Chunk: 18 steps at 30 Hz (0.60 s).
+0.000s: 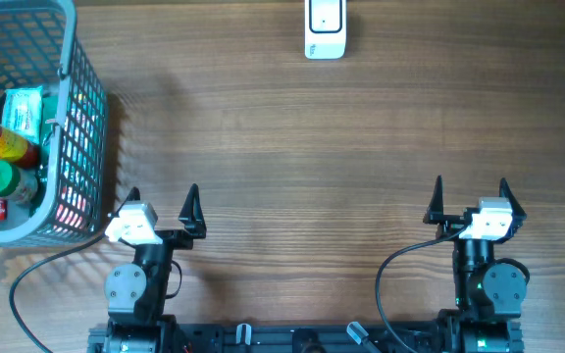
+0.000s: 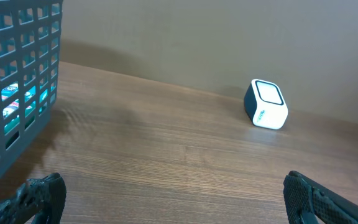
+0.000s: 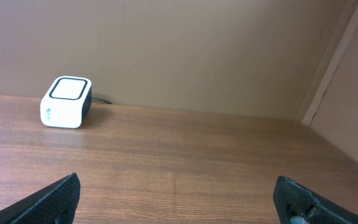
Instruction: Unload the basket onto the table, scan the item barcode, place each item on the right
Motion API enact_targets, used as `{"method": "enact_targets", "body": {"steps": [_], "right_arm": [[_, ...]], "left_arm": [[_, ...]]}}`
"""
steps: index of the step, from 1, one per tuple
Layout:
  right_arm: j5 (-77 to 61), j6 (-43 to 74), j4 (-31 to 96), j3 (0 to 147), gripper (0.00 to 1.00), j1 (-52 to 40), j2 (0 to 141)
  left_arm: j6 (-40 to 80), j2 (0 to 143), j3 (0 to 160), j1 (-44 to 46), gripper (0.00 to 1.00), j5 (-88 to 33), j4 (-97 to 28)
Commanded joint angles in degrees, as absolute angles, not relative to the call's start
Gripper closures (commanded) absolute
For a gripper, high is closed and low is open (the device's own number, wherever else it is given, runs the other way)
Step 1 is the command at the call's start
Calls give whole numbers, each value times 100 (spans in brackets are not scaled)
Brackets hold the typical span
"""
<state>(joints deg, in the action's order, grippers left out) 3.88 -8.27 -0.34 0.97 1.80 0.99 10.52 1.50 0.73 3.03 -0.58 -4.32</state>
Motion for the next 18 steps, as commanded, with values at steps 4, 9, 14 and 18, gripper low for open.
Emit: {"method": "enact_targets", "body": {"steps": [4,9,14,18], "right_arm": [[314,-897,-58,40,0,145,80],[314,-899,-58,40,0,145,80],[314,-902,-58,40,1,145,80],[314,-899,-58,40,0,145,80]], "left_arm": [[941,167,32,333,0,-150,-432],[939,167,32,333,0,-148,-421],[937,167,32,331,0,185,-357],[939,167,32,331,0,200,-377]]}}
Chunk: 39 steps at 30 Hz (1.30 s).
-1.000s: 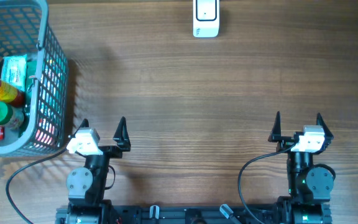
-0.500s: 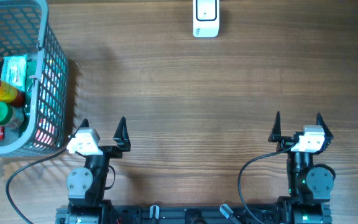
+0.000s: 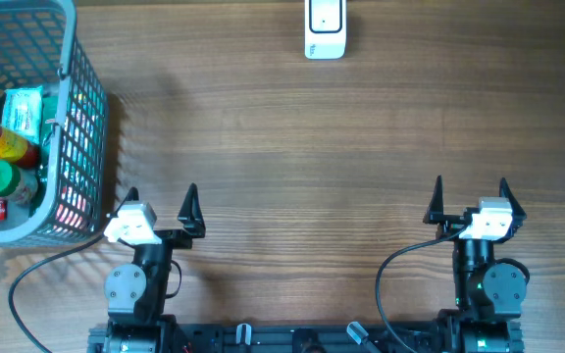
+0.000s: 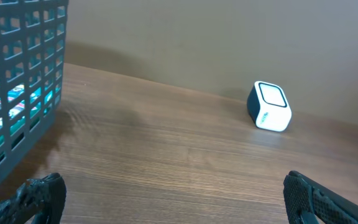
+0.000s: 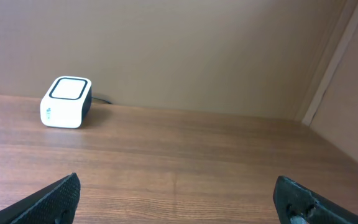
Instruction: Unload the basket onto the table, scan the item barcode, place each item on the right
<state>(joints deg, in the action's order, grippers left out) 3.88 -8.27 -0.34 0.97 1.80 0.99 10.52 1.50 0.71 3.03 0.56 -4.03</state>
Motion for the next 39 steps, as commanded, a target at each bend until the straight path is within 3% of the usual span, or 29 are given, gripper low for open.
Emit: {"method": "enact_targets", "body": {"steps": [1,5,10,15,20,24,27,30,33,36,39], "right_arm": [[314,-899,-58,40,0,145,80],[314,-899,-58,40,0,145,80],[314,-899,-58,40,0,145,80],[314,-899,-58,40,0,145,80],[314,-899,-58,40,0,145,80],[314,-899,-58,40,0,145,80],[314,-899,-58,40,0,145,80],[314,-899,-60,40,0,145,80],[314,-899,-58,40,0,145,80],[314,-899,-60,40,0,145,80],[314,-899,-58,40,0,145,80]], "left_arm": [[943,167,32,333,0,193,-309],[919,167,97,338,0,-862,344],[941,314,937,338,0,-1627,-1],[952,1129,2458,338,0,-1269,-696],[1262,2735,4803,338,0,-652,-2283],[1243,4792,7843,338,0,-701,-4823],[1243,5634,9041,338,0,-631,-5892],[1243,6267,9697,338,0,-655,-6163],[1855,6707,10012,204,0,414,-6147],[2506,7203,10307,-248,0,1234,-6167],[3011,7754,10571,-1061,0,1133,-6241]]}}
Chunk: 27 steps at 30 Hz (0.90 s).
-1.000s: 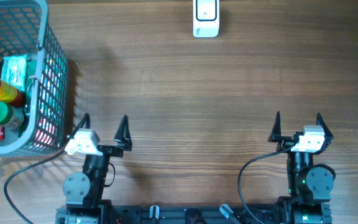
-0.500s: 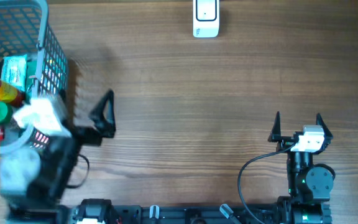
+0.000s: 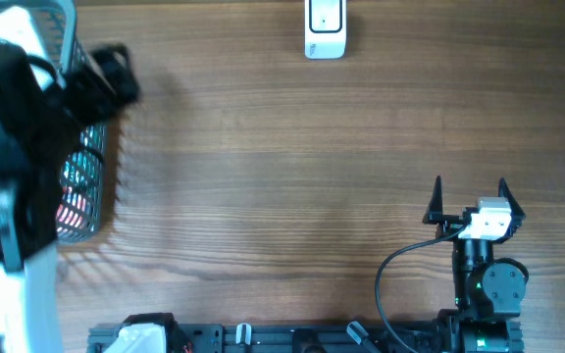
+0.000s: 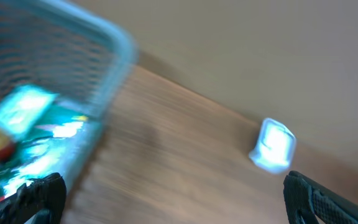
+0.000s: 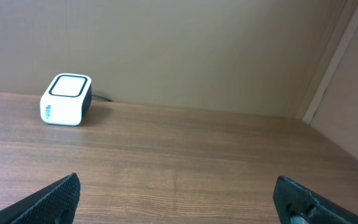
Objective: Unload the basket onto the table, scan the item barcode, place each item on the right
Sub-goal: 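Reach the left gripper into the basket and grasp the red-yellow sauce bottle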
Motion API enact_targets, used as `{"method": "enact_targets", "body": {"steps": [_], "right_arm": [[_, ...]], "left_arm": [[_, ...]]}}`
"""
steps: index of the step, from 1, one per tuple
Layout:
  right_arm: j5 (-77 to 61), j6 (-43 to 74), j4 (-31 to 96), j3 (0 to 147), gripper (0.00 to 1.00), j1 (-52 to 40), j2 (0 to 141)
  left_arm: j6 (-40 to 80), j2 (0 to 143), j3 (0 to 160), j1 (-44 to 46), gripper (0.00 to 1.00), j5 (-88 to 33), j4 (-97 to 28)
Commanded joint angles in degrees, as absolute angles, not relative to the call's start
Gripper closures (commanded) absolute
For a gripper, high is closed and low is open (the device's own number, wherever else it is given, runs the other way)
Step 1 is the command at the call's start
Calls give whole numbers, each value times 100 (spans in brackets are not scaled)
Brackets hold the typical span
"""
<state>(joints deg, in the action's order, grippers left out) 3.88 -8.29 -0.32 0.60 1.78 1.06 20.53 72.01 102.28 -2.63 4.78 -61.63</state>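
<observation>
The white barcode scanner (image 3: 325, 29) stands at the table's far edge, also seen in the right wrist view (image 5: 66, 99) and blurred in the left wrist view (image 4: 273, 146). The grey mesh basket (image 3: 94, 186) at the far left holds the items; the raised left arm (image 3: 27, 147) hides most of it from above. In the blurred left wrist view a teal packet (image 4: 20, 109) shows inside the basket (image 4: 114, 37). My left gripper (image 4: 179, 205) is open and empty over the basket's edge. My right gripper (image 3: 470, 196) rests open and empty near the front right.
A beige wall rises behind the scanner, with a corner at the right (image 5: 328, 68). A black cable (image 3: 390, 284) loops by the right arm's base. Bare wooden tabletop (image 3: 292, 167) lies between basket and right arm.
The left arm has left its rest spot at the front left and now hangs high over the basket, its view blurred by motion. The right arm and scanner are unchanged.
At both earlier moments the two arms sat at rest along the front edge with open grippers, the left one turning only slightly. By now the left arm stands over the basket while the right arm stays put.
</observation>
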Motion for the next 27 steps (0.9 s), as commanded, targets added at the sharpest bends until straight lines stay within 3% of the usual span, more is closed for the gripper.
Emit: {"method": "enact_targets", "body": {"steps": [1,9,27], "right_arm": [[314,-899,-58,40,0,145,80],[314,-902,-58,40,0,145,80],[314,-899,-58,40,0,145,80]], "left_arm": [[3238,7944,10632,-1389,0,1000,-6272],[3841,9330,10641,-3424,0,-91,-6335],[3778,11037,10641,-3852,0,565,-5487]]}}
